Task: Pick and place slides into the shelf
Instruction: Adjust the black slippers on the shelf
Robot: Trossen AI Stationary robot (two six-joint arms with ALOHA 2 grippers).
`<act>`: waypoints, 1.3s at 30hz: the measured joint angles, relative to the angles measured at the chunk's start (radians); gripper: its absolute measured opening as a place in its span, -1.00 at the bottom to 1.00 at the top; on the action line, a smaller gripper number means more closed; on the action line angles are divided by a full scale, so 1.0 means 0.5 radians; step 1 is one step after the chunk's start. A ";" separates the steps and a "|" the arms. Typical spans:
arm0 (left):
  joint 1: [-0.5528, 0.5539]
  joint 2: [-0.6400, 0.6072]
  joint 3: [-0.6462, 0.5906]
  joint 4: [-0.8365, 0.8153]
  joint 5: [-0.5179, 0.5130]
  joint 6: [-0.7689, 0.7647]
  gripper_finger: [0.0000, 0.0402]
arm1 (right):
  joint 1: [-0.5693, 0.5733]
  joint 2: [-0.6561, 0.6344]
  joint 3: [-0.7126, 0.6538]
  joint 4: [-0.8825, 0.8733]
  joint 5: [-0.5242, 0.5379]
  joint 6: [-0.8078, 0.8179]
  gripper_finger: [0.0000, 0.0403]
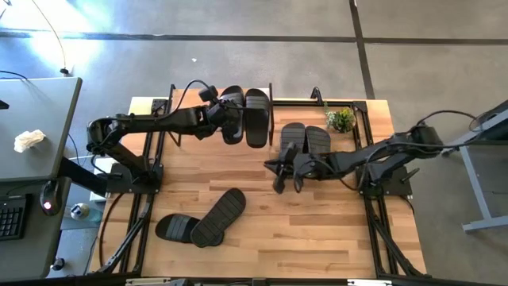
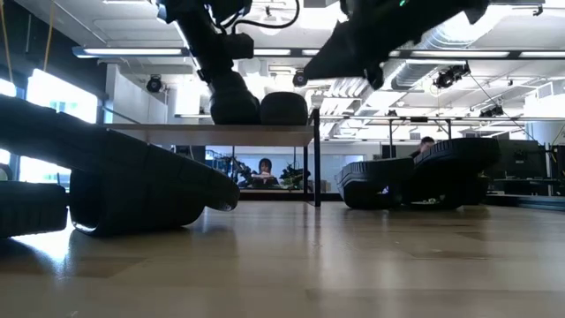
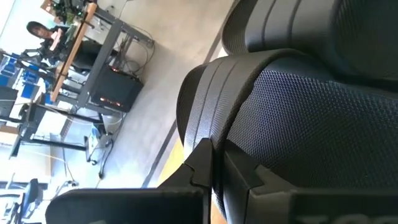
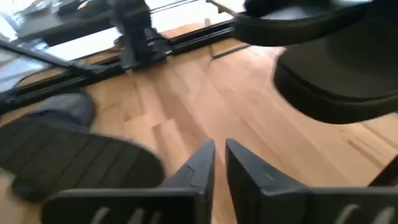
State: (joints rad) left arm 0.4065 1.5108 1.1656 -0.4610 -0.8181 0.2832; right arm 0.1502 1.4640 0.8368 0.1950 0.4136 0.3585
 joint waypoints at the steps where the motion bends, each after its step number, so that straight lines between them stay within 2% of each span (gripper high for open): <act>1: 0.000 0.000 0.000 -0.001 0.005 0.000 -0.98 | -0.021 0.033 0.000 0.017 0.011 0.015 -0.93; 7: 0.000 0.010 0.000 -0.003 0.028 0.000 -0.86 | -0.117 0.130 0.000 0.120 0.113 0.071 -0.97; 12: -0.001 0.021 0.000 -0.019 0.004 0.015 -0.82 | -0.192 0.138 0.000 0.154 0.100 0.092 -0.99; 22: -0.002 0.023 0.000 -0.026 -0.107 0.016 -0.74 | -0.358 0.138 0.000 0.151 -0.013 0.123 -1.00; 31: -0.002 0.023 0.000 -0.004 -0.104 0.001 -0.53 | -0.458 0.138 0.000 0.155 -0.102 0.127 -1.00; 39: -0.002 0.023 0.000 0.117 -0.092 0.001 -0.44 | -0.470 0.138 0.000 0.157 -0.109 0.141 -1.00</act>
State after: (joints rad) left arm 0.4053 1.5223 1.1656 -0.4023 -0.8639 0.2836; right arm -0.0849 1.5330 0.8368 0.2733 0.3593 0.4290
